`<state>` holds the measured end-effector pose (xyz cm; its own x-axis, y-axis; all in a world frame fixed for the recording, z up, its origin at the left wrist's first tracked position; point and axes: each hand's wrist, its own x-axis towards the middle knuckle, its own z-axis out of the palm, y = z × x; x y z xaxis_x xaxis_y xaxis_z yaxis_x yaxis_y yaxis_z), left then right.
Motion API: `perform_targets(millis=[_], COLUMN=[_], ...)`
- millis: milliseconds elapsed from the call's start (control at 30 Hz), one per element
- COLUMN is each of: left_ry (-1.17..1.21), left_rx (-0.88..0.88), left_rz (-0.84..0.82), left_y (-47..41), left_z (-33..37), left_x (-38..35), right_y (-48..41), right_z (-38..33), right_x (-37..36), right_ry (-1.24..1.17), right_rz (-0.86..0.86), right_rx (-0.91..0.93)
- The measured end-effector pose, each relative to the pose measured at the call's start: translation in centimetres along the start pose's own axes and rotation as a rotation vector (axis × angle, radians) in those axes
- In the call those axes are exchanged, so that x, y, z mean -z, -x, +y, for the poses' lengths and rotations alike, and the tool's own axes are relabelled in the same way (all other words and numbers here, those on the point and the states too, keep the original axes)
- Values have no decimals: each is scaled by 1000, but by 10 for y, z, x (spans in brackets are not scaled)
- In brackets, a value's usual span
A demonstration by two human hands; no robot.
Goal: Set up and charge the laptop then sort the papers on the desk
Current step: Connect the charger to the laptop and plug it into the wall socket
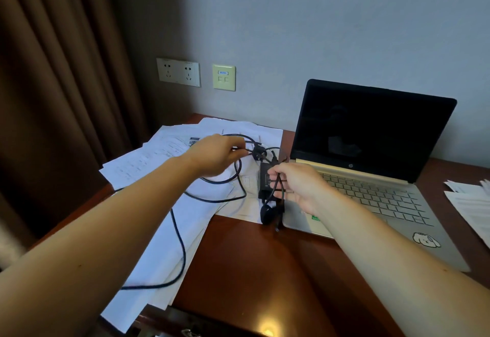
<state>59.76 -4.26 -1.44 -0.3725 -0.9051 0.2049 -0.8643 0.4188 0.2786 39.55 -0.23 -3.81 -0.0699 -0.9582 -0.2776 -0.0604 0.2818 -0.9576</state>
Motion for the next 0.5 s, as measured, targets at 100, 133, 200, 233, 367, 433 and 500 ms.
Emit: perform_targets(millis=[100, 133, 200, 233, 367, 433, 500], left_ry=[82, 109, 135, 137, 153, 169, 104], left_rx=[76, 108, 165, 186, 222, 224, 225], left_rz=[138, 178, 244, 278, 403, 437, 440], left_y=[3, 3, 2, 1, 2, 3, 5], left_z=[-12, -15, -19, -21, -21, -18, -15], left_x=[14, 19, 32, 38, 63, 74, 83], right_y=[-1, -2, -2, -1, 9, 14, 17], right_z=[4, 5, 5, 5, -3, -9, -14], right_x=[1, 1, 2, 1, -2, -4, -6], right_ry=[-60, -73, -86, -77, 61, 123, 165], right_rz=[25, 41, 57, 51, -33, -47, -16], right_rx=[-11, -19, -38, -46, -72, -63, -34])
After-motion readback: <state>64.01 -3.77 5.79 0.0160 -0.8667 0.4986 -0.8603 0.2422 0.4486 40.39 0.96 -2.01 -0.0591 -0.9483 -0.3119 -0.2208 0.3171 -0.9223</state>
